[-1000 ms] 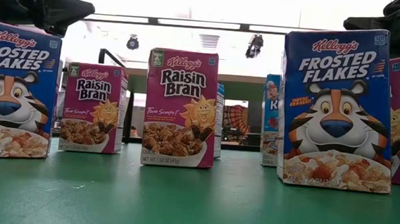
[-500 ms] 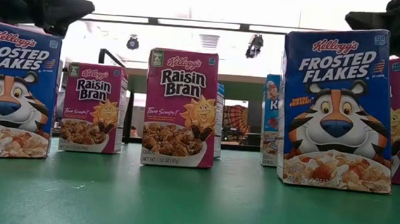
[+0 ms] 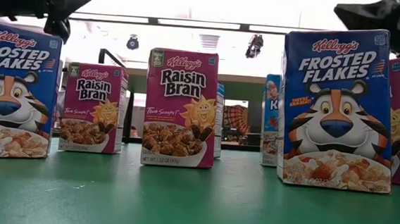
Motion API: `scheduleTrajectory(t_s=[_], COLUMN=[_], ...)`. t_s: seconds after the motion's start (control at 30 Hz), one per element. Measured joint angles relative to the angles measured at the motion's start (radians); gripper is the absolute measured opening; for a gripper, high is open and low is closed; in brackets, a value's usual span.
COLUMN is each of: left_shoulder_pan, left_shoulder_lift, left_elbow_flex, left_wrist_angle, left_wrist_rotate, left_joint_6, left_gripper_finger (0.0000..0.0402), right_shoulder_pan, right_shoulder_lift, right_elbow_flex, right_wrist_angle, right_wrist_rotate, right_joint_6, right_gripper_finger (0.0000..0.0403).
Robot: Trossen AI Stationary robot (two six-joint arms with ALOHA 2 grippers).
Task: Stack cereal on shelf
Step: Put the center light blue cereal box on the shelf
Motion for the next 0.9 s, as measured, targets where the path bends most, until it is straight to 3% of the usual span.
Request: scheduleTrajectory(t_s=[0.2,0.43,0.9], left_shoulder_pan=[0.0,0.0,0.0], left_shoulder_lift=[0.092,0.202,0.314], left_elbow_flex=[0.0,0.013,0.112], left_wrist_angle=[0.026,0.241,0.257], left_wrist_rotate=[0.006,0.024,0.034], left_joint_6=[0.062,0.168,0.267], left_gripper_finger=[0.0038,0.0038,0.0038], right_shoulder_pan=[0.0,0.0,-0.001], right_shoulder_lift=[0.176,0.403,0.736], right_elbow_flex=[0.147,0.354,0.618], right_wrist_angle=[0.003,-0.016,-0.061], right_wrist_rotate=[0.003,0.001,-0.07], right_joint_6=[0.0,-0.01,-0.074], right_gripper_finger=[0.0013,0.0013,0.0013])
